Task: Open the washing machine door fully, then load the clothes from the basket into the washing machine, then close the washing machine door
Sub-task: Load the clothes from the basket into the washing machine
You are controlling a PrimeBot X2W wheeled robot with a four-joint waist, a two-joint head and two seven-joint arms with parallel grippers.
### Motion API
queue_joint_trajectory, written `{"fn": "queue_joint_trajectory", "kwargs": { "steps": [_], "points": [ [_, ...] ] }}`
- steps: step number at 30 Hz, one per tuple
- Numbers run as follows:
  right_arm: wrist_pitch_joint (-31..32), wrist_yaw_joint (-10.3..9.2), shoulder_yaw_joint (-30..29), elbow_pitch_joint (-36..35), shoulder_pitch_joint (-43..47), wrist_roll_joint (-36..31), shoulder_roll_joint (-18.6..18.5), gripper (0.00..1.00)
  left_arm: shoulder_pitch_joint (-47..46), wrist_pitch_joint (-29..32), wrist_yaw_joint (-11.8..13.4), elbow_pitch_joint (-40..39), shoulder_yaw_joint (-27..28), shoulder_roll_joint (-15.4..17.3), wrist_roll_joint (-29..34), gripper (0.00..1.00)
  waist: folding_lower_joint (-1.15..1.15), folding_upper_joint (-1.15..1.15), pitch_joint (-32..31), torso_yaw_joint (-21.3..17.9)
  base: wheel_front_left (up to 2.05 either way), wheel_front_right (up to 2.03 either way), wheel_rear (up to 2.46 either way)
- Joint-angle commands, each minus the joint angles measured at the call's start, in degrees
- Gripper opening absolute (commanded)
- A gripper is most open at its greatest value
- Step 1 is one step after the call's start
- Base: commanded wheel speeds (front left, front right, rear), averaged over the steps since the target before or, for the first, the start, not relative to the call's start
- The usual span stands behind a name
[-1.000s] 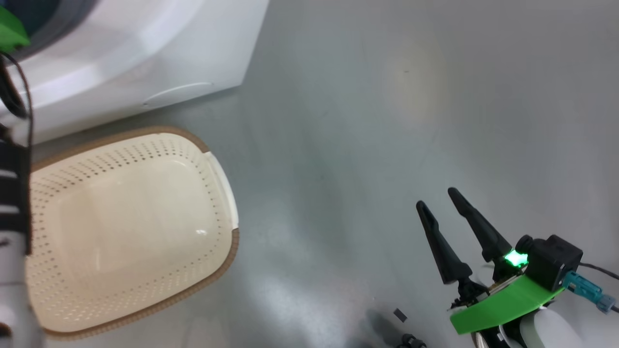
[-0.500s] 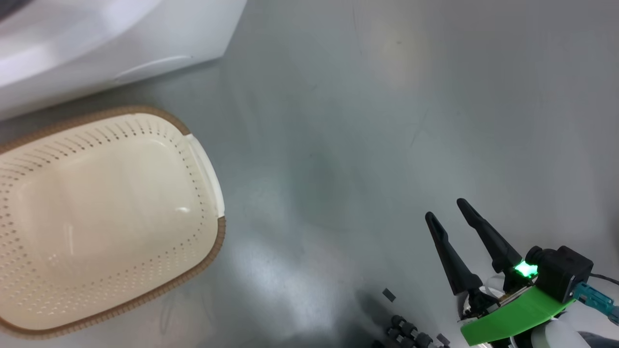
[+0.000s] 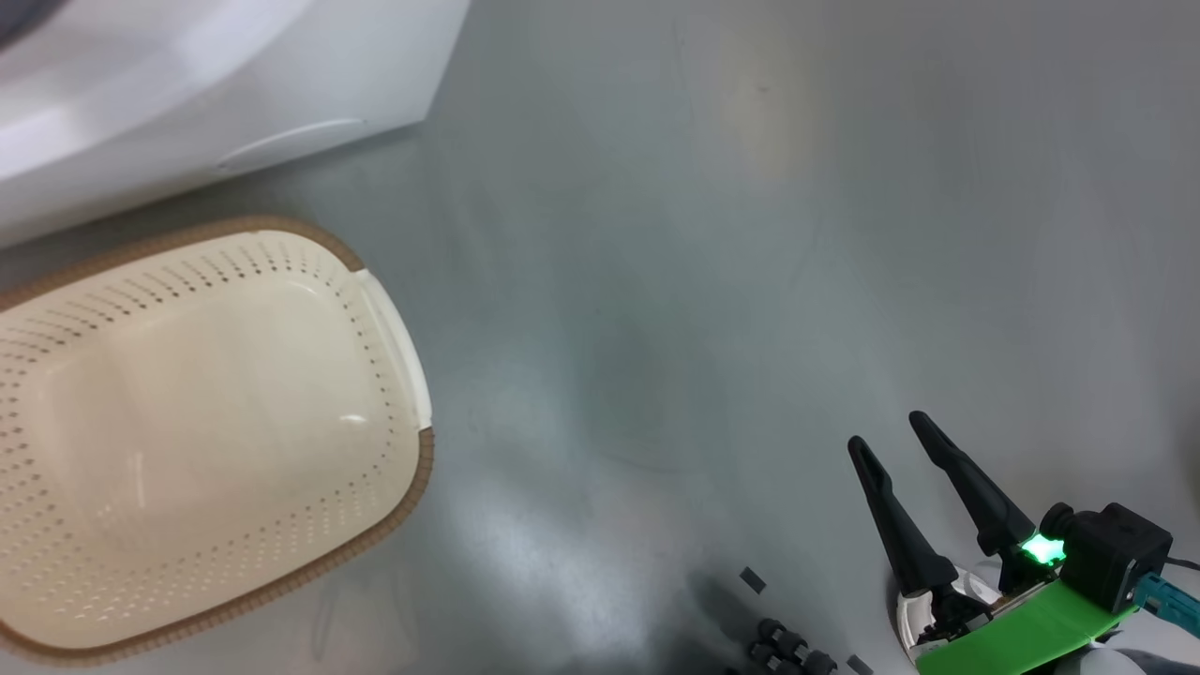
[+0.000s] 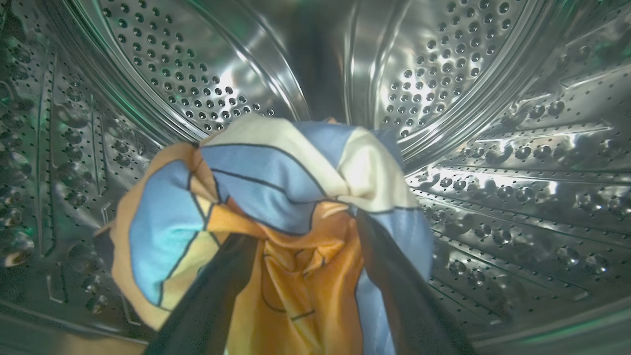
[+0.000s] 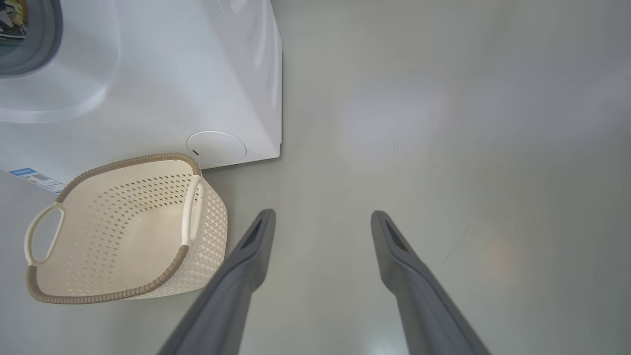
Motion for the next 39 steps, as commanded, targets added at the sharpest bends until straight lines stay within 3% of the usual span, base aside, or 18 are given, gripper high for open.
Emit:
{"fn": "queue_joint_trajectory", "kwargs": {
  "steps": [1,5,11,15,21,30,39],
  "points": [
    [-0.3,0.09,0.9,-1.0,2.6,0.2,-1.6,1.00,-1.2,-0.1,0.4,-0.8,0.2,1.9,0.1,1.00,0.00,0.00,-1.1,0.9,0.00,0.00,0.00],
    [-0.3,0.09,0.4,-0.9,2.7,0.1,-1.7,1.00,-1.2,-0.6,0.8,1.7,0.6,0.4,-1.1,1.00,0.00,0.00,-2.7,2.3,0.00,0.00,0.00],
    [-0.3,0.09,0.0,-0.6,2.7,-0.2,-1.6,1.00,1.8,-1.3,4.2,3.3,0.8,-3.3,-1.7,1.00,0.00,0.00,-6.0,5.7,0.00,0.00,0.00],
    [-0.3,0.09,0.5,0.0,2.6,-0.5,-1.9,1.00,5.1,-1.5,6.3,1.9,0.6,-5.4,-1.5,1.00,0.00,0.00,-9.1,7.5,0.00,0.00,0.00],
    [-0.3,0.09,0.9,1.2,3.3,-0.9,-2.0,1.00,12.7,-1.5,7.3,-2.9,2.9,-8.3,-3.6,1.00,0.00,0.00,-14.4,9.7,0.00,0.00,0.00],
    [-0.3,0.09,1.8,3.8,3.7,-1.8,-0.8,1.00,28.8,-1.5,1.9,-10.9,3.6,-12.9,-5.0,1.00,0.00,0.00,-23.0,13.1,0.00,0.00,0.00],
    [-0.3,0.09,1.0,5.1,4.5,-3.2,0.2,1.00,42.9,-1.5,-1.3,-18.0,2.8,-15.3,-5.8,1.00,0.00,0.00,-29.3,16.6,0.00,0.00,0.00]
  ]
}}
